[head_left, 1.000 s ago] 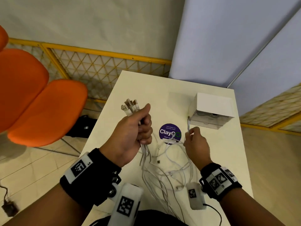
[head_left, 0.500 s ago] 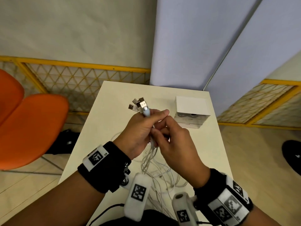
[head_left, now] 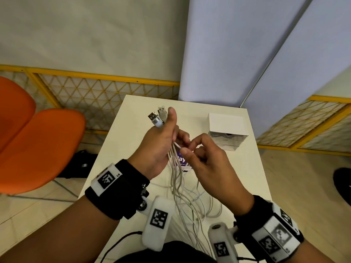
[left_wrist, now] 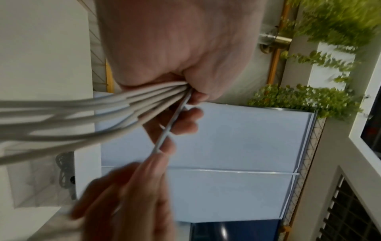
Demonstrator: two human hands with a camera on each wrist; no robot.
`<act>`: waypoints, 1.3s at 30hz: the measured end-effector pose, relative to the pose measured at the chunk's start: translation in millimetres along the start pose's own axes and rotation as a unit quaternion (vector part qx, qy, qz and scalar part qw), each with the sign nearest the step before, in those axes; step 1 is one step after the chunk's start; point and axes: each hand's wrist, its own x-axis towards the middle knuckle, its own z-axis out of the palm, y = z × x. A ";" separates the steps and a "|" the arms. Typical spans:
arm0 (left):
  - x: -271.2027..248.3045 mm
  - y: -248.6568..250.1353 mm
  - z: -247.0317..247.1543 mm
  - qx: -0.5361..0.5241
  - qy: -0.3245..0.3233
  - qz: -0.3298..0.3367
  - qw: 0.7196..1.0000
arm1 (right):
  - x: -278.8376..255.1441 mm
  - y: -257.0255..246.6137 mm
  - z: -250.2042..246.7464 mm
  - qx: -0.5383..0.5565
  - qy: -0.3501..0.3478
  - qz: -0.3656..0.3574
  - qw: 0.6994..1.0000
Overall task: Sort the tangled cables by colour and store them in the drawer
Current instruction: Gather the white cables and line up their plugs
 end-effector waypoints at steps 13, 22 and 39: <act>-15.5 16.8 -16.3 0.246 -0.102 -0.091 0.960 | -0.6 57.1 -53.4 -0.049 -0.078 0.082 0.992; -24.5 25.4 -8.9 0.256 -0.139 -0.024 0.956 | 19.9 22.2 -73.5 -0.021 -0.111 0.010 0.994; -23.7 21.3 -50.5 -0.033 -0.104 0.029 0.994 | -20.1 126.5 -135.3 -0.120 0.077 0.166 0.976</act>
